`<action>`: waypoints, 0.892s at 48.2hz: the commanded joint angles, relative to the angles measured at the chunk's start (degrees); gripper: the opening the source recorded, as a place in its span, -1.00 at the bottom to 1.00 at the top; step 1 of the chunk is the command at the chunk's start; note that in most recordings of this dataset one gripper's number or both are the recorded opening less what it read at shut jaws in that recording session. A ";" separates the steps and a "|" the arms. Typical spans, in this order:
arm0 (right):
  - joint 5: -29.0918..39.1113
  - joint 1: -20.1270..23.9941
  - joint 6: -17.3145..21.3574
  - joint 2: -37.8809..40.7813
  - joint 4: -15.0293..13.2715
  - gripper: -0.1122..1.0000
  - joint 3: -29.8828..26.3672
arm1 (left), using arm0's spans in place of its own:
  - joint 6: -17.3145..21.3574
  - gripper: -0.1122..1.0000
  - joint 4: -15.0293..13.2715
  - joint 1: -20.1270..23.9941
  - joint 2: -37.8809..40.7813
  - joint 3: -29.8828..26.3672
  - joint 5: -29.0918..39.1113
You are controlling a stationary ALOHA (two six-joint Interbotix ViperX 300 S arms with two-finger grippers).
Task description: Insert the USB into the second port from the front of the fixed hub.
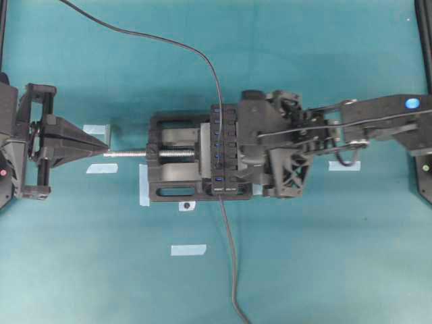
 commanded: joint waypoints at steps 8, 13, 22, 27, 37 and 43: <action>-3.25 0.18 0.35 -4.22 0.09 0.75 2.02 | -0.09 -0.80 0.09 0.00 0.09 -0.62 -0.53; -3.96 0.18 0.35 -5.01 0.09 0.75 2.99 | -0.09 -0.80 0.09 -0.09 0.18 -0.62 -0.53; -4.39 0.18 0.35 -5.89 0.09 0.75 4.04 | -0.18 -0.80 0.18 0.00 0.09 -0.70 -0.53; -4.48 0.18 0.35 -6.15 0.09 0.75 4.31 | -0.18 -0.80 0.09 -0.09 0.09 -0.79 -0.53; -5.89 0.18 0.35 -6.15 0.09 0.75 4.83 | -0.18 -0.80 0.09 -0.18 0.18 -0.79 -0.53; -6.86 0.18 0.35 -6.15 0.09 0.75 5.10 | -0.18 -0.80 0.09 -0.18 0.09 -0.88 -0.53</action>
